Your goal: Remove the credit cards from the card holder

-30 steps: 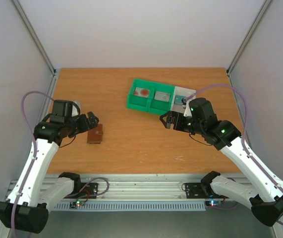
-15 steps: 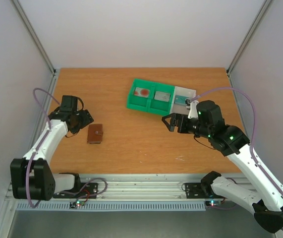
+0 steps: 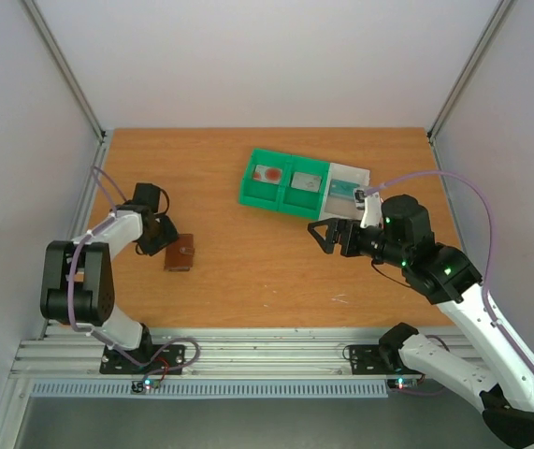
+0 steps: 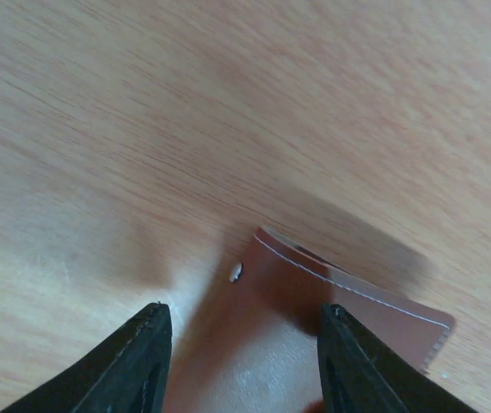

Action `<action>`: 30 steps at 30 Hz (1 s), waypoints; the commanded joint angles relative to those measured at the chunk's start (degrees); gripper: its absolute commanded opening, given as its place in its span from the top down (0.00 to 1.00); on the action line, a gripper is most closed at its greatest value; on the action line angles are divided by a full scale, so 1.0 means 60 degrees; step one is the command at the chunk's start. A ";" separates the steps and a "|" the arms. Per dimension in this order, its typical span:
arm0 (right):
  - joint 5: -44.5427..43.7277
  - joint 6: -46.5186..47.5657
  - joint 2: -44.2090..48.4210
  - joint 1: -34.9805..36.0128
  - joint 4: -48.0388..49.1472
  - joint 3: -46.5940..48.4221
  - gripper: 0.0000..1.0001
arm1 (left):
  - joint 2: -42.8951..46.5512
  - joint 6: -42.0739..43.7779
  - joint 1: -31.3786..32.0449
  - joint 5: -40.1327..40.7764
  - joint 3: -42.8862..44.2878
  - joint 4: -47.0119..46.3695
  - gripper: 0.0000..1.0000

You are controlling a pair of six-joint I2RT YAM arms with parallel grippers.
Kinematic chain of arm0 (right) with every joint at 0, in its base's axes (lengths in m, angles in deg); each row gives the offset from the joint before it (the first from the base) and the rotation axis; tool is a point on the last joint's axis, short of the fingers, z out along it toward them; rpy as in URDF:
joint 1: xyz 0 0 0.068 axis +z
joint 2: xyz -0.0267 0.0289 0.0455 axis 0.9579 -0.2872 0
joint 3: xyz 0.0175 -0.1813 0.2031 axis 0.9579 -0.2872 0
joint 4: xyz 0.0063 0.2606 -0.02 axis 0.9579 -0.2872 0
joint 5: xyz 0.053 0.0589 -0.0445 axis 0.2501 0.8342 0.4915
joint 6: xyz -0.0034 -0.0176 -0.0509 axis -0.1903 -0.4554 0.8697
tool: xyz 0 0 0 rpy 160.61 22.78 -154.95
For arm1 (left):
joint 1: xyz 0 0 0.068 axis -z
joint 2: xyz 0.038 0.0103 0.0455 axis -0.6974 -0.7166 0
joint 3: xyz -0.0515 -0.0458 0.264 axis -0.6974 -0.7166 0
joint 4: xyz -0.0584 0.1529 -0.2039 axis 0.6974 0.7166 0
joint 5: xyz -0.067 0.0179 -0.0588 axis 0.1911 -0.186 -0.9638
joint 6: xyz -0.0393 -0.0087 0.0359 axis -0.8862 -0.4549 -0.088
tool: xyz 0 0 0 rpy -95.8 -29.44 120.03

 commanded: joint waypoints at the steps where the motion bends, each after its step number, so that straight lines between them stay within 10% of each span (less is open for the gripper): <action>1: 0.0108 0.0171 0.0095 -0.0054 0.0239 -0.0106 0.02 | -0.0486 0.0382 -0.0033 0.0044 -0.0009 -0.0415 0.53; 30: 0.0509 -0.0403 -0.0899 -0.0055 -0.0156 -0.0234 0.05 | -0.0337 0.0120 0.1633 -0.3692 -0.1214 -0.1992 0.67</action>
